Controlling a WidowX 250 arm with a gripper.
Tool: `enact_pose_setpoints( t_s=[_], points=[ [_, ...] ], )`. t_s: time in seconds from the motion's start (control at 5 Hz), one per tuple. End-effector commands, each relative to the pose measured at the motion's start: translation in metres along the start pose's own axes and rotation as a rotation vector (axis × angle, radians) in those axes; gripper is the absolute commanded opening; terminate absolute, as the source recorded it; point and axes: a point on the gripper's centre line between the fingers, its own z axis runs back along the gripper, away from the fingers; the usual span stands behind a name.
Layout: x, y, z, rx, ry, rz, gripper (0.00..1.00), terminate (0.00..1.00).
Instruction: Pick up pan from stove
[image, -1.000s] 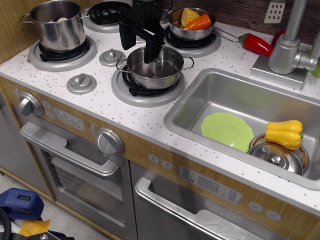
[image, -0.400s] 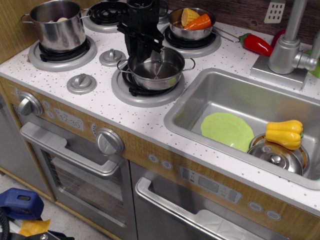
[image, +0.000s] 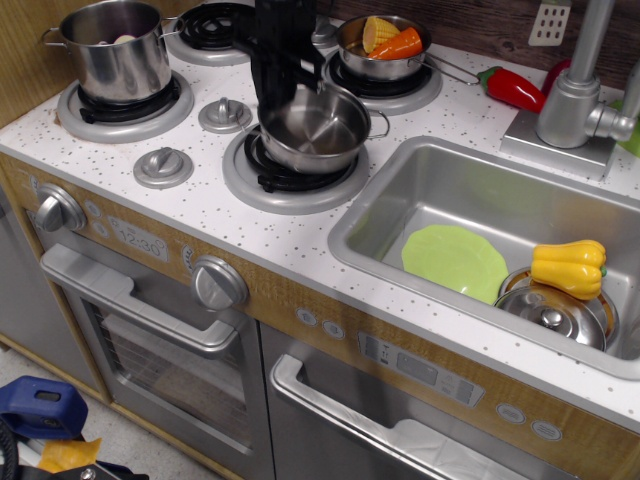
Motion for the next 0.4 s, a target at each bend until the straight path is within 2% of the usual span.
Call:
enact_pose_setpoints(
  t_s=[0.0, 0.2],
  points=[
    [0.018, 0.033, 0.082, 0.129, -0.03, -0.03, 0.0, 0.0],
    [0.018, 0.036, 0.1, 0.14, -0.02, -0.032, 0.0, 1.0]
  ],
)
